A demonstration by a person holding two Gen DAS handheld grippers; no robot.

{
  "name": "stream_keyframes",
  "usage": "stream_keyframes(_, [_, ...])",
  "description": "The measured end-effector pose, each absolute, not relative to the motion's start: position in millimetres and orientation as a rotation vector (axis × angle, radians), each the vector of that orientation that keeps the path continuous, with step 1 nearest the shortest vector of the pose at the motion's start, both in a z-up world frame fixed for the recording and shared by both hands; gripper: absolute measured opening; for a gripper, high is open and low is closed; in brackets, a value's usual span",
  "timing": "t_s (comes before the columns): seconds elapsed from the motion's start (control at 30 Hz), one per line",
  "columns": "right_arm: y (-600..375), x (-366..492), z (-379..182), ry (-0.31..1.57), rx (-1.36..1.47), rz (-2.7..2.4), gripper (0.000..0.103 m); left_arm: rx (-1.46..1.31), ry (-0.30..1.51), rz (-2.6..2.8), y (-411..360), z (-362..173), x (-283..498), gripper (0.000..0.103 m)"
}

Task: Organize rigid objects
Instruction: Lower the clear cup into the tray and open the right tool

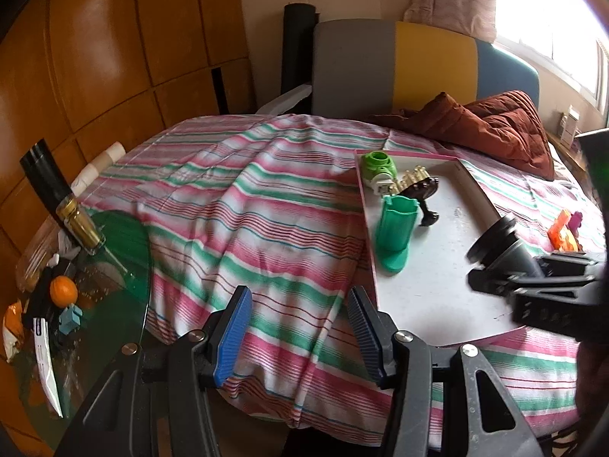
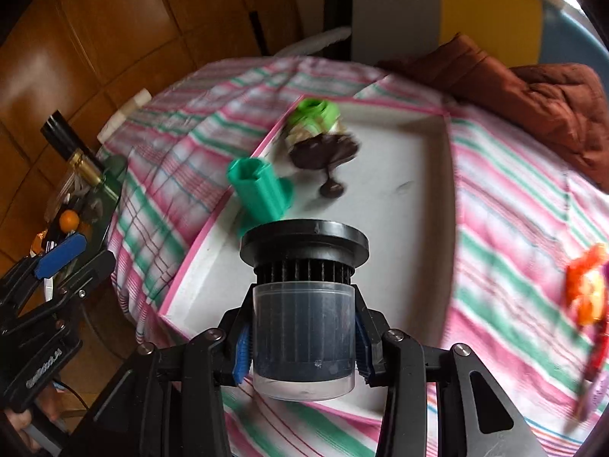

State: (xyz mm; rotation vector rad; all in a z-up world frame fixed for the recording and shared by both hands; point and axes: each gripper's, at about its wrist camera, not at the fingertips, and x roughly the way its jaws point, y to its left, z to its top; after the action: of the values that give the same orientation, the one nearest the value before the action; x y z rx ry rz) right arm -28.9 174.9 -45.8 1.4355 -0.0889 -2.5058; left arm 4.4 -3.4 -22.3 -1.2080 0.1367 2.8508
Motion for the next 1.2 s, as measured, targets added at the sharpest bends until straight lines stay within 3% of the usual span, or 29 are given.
stream_keyframes(0.23, [148, -49, -75, -0.148, 1.517, -2.453, 0.043, -1.236, 0.117, 2.864, -12, -28, -1, 0.053])
stream_keyframes(0.53, [143, -48, -73, -0.246, 1.464, -2.409, 0.049, -1.229, 0.135, 2.874, -9, -29, -3, 0.053])
stream_keyframes(0.7, [151, -37, -59, -0.296, 1.393, -2.421, 0.062, -1.195, 0.161, 2.884, -6, -23, 0, 0.053])
stream_keyframes(1.2, [215, -6, -24, -0.346, 1.275, -2.619, 0.063, -1.106, 0.247, 2.886, 13, -5, 10, 0.053])
